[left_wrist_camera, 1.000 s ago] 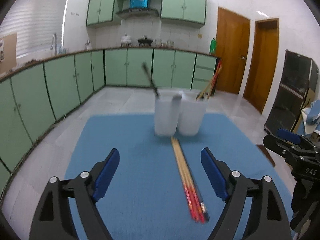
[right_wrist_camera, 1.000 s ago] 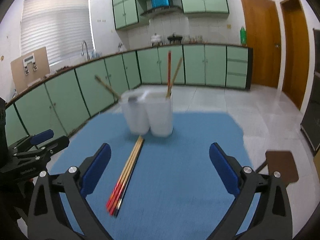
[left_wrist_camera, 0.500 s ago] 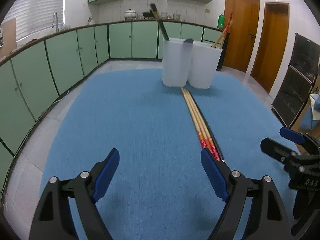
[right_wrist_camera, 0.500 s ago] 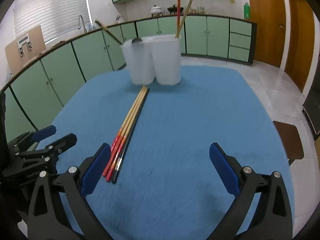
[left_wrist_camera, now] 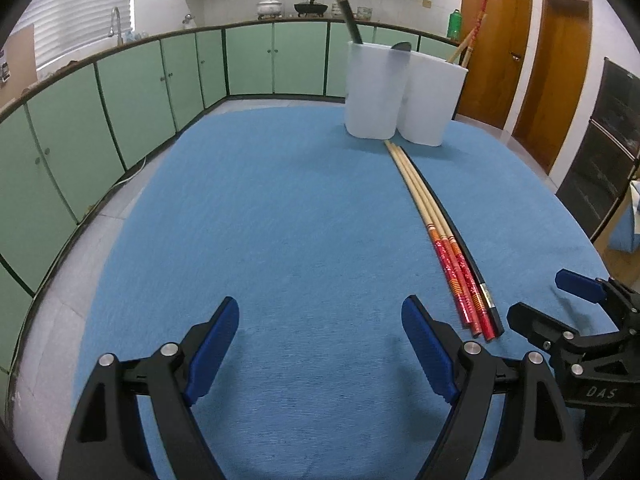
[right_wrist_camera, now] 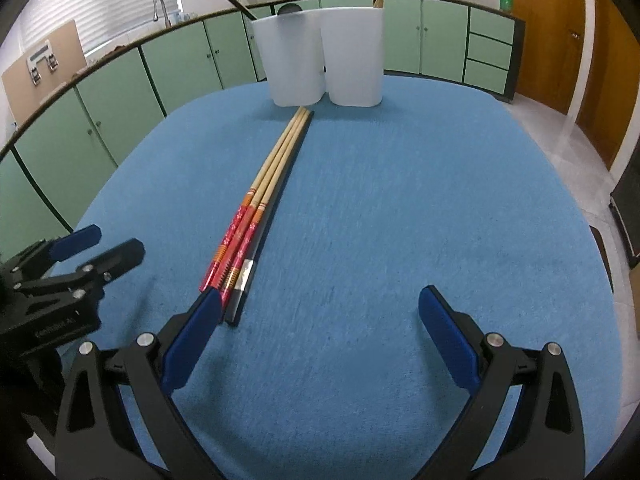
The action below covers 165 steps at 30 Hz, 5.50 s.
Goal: Organize utensils
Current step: 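Move both open tools back over the remaining chopsticks, then grasp the black chopstick at its tip with the right tool, then grasp a red-patterned chopstick at its tip with the left tool, then carry red chopstick to caddy with left tool while right tool carries black one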
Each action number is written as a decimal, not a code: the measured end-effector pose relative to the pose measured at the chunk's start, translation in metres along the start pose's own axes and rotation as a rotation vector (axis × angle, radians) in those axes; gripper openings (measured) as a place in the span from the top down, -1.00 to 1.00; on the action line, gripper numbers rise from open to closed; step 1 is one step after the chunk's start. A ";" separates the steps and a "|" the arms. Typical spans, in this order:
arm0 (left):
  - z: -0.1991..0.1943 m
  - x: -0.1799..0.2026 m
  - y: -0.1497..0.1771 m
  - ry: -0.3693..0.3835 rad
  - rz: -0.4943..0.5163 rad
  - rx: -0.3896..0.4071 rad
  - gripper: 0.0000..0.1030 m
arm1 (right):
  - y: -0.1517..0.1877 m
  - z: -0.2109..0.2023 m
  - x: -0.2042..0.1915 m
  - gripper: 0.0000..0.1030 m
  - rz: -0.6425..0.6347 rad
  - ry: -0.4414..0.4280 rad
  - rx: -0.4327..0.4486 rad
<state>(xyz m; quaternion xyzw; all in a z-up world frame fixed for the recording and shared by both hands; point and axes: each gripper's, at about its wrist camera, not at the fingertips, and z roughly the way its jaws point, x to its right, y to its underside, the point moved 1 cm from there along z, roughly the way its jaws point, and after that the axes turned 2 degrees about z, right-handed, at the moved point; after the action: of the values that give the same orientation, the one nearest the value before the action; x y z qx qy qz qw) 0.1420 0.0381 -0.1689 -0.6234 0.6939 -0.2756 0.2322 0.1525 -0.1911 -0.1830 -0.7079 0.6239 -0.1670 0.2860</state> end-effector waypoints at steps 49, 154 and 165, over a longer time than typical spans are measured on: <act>0.005 0.003 0.002 -0.001 -0.002 -0.029 -0.59 | 0.003 0.002 -0.007 0.88 -0.085 0.003 -0.020; -0.118 0.067 -0.151 0.177 0.176 0.388 0.89 | -0.156 -0.155 0.020 0.89 -0.125 -0.166 0.383; -0.141 0.065 -0.221 0.130 0.193 0.545 0.89 | -0.241 -0.179 0.023 0.89 -0.117 -0.144 0.542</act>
<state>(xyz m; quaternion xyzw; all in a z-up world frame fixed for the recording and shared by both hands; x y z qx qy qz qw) 0.2036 -0.0289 0.0856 -0.4503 0.6637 -0.4677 0.3715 0.2400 -0.2349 0.1019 -0.6506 0.4927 -0.2932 0.4980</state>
